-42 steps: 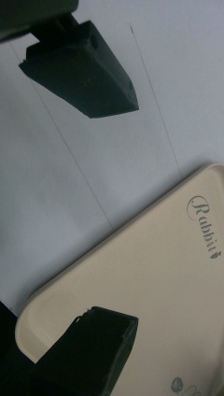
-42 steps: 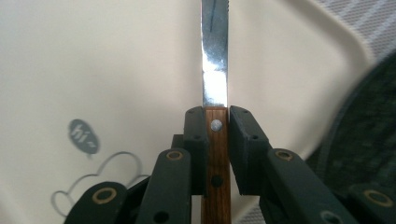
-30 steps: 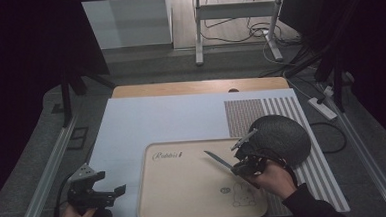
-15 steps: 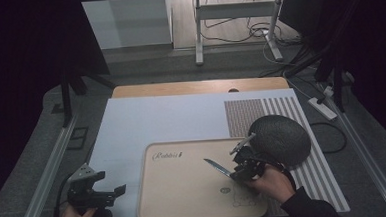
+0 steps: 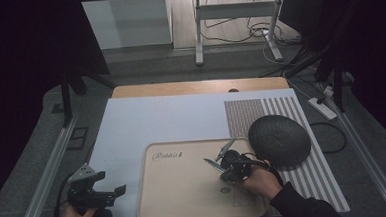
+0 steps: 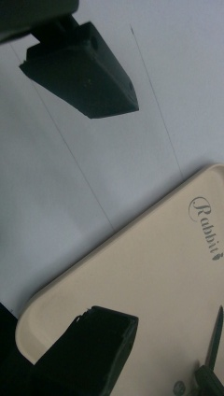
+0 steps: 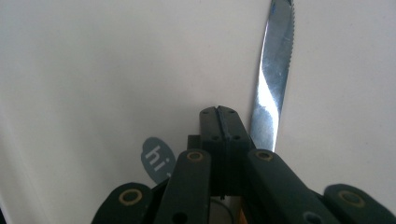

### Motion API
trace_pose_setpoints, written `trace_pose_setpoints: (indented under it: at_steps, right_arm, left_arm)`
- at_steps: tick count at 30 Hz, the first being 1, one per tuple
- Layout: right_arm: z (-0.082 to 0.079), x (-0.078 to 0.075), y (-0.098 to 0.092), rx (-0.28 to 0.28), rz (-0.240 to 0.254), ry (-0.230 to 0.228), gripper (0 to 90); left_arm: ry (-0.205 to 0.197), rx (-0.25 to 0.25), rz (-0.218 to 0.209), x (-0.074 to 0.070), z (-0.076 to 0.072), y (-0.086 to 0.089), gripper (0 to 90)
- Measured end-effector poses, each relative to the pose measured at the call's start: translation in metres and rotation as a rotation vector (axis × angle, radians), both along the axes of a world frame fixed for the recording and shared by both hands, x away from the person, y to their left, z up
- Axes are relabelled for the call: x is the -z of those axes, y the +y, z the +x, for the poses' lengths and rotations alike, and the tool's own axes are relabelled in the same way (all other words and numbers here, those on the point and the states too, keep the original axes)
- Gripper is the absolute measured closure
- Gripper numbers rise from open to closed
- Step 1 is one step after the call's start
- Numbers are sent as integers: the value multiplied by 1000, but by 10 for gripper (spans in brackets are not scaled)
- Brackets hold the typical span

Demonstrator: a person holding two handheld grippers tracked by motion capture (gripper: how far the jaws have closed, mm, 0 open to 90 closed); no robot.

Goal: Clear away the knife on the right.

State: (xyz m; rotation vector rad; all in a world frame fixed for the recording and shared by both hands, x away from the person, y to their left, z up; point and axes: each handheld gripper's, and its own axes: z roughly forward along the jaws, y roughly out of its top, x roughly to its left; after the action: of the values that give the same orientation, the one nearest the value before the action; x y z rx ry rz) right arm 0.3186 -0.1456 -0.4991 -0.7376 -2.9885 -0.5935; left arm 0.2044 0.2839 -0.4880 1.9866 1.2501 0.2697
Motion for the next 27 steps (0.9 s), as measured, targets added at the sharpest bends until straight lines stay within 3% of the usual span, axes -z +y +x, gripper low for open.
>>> trace_pose_setpoints:
  at_steps: [16,27]
  right_arm:
    - [13,-2,-50,165,18,15,894]
    - [18,-3,-68,211,15,22,894]
  left_arm:
    - [-1,2,-2,0,0,0,24]
    - [-2,2,0,0,0,0,24]
